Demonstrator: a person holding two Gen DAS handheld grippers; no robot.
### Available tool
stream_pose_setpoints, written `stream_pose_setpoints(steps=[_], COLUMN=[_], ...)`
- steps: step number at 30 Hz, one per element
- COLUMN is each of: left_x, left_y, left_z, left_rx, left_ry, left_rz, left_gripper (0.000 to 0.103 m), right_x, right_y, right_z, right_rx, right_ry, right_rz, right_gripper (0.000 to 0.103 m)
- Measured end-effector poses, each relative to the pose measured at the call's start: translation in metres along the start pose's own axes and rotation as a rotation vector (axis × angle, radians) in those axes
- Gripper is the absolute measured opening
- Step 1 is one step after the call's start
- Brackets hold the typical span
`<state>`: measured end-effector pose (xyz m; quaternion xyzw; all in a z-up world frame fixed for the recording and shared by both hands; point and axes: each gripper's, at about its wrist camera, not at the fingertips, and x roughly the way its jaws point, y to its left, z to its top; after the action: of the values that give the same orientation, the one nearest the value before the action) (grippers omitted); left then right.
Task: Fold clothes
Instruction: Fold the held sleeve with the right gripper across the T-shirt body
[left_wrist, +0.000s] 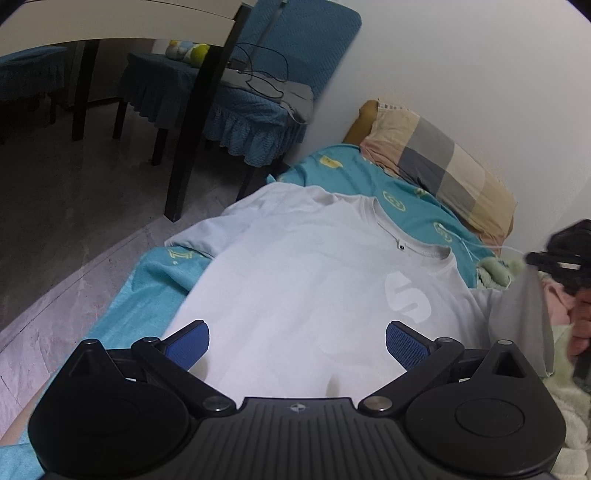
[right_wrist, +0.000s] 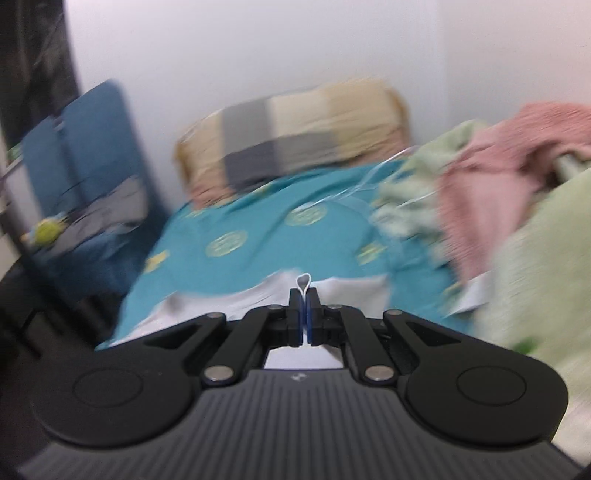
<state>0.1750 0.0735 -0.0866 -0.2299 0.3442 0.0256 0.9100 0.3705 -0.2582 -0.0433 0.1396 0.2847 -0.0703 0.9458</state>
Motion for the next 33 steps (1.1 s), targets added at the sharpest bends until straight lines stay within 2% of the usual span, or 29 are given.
stream_pose_setpoints(steps=[5,7,11,14,15,16,17,18,19,21,25,30,33], left_x=[-0.004,-0.002,0.008,0.015,0.016,0.016,0.016,0.015,0.014,0.012,0.007,-0.008,-0.016], left_y=[0.020,0.027,0.032,0.030,0.027,0.024,0.021,0.017,0.015,0.011,0.007,-0.002,-0.009], left_z=[0.014,0.017,0.014,0.010,0.009,0.009,0.007,0.006,0.005,0.002,-0.006,-0.023,-0.032], left_rx=[-0.035,-0.039,-0.024,-0.012,-0.006,0.006,0.020,0.033,0.041,0.042,0.019,0.058,0.081], left_ry=[-0.025,-0.024,0.003,0.026,0.029,0.030,0.029,0.028,0.027,0.031,0.075,0.086,0.091], left_rz=[0.048,0.070,0.096,0.081,0.074,0.064,0.055,0.045,0.031,-0.003,-0.068,-0.139,-0.176], left_gripper=[0.103,0.103,0.103,0.103,0.103,0.103,0.103,0.103,0.103,0.103,0.103,0.103,0.102], right_x=[0.028,0.050,0.081,0.086,0.084,0.078,0.070,0.058,0.043,0.008,-0.073,-0.171,-0.204], right_y=[0.075,0.089,0.088,0.075,0.071,0.067,0.064,0.061,0.057,0.048,0.021,-0.021,-0.044], right_z=[-0.039,-0.057,-0.087,-0.098,-0.099,-0.098,-0.098,-0.097,-0.095,-0.093,-0.099,-0.132,-0.154], right_rx=[-0.047,-0.029,0.018,0.069,0.077,0.072,0.066,0.054,0.039,0.001,-0.033,-0.018,0.008], right_ry=[0.071,0.123,0.166,0.192,0.201,0.204,0.203,0.191,0.174,0.135,0.090,0.057,0.076], right_rz=[0.090,0.117,0.129,0.157,0.166,0.176,0.188,0.206,0.222,0.241,0.263,0.248,0.206], right_gripper=[0.005,0.005,0.007,0.009,0.014,0.025,0.033,0.046,0.052,0.056,0.057,0.057,0.057])
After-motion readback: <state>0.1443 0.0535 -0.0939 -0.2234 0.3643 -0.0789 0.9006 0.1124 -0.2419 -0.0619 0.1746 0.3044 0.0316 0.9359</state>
